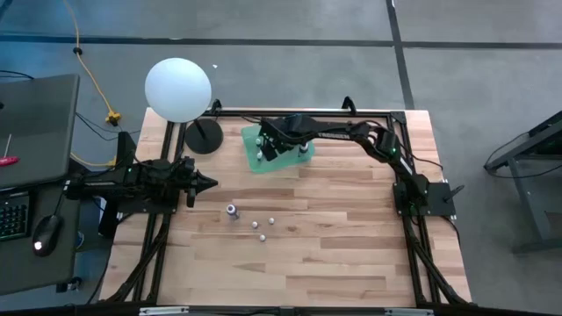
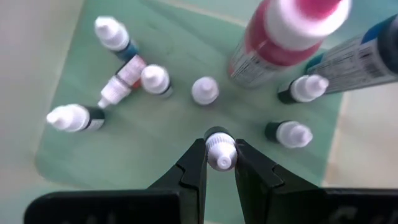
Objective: Pick & Place food coloring
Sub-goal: Put the small purple dye bottle in the green bin
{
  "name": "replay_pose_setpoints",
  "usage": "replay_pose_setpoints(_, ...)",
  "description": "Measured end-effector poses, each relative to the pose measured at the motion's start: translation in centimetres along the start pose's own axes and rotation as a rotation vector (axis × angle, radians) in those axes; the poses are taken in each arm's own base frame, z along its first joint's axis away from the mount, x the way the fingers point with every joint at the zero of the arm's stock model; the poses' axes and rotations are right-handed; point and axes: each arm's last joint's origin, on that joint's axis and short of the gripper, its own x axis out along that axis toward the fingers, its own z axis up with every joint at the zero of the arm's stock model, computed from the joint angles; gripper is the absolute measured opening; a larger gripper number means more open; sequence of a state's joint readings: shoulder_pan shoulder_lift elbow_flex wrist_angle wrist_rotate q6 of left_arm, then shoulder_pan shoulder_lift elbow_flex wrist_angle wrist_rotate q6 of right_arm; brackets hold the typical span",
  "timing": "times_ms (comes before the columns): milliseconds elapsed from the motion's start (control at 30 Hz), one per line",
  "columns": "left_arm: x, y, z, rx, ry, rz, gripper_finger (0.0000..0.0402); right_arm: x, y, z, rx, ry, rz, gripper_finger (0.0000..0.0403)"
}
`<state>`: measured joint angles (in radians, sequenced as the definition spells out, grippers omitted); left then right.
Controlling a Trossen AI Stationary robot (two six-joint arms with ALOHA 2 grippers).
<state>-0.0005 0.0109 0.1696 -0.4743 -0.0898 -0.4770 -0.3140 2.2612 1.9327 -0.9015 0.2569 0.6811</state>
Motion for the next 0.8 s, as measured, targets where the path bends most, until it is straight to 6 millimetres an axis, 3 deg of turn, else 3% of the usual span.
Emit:
replay_pose_setpoints(367, 0.0, 0.0, 0.0, 0.0, 0.0, 0.0, 0.0, 0.5, -1.6, 1.2, 0.027, 0.016, 0.003, 0.0054)
replay_pose_setpoints(800, 0.0, 0.0, 0.0, 0.0, 0.0, 0.0, 0.0, 1.9, -1.5, 0.8, 0.009, 0.069, 0.011, 0.0054)
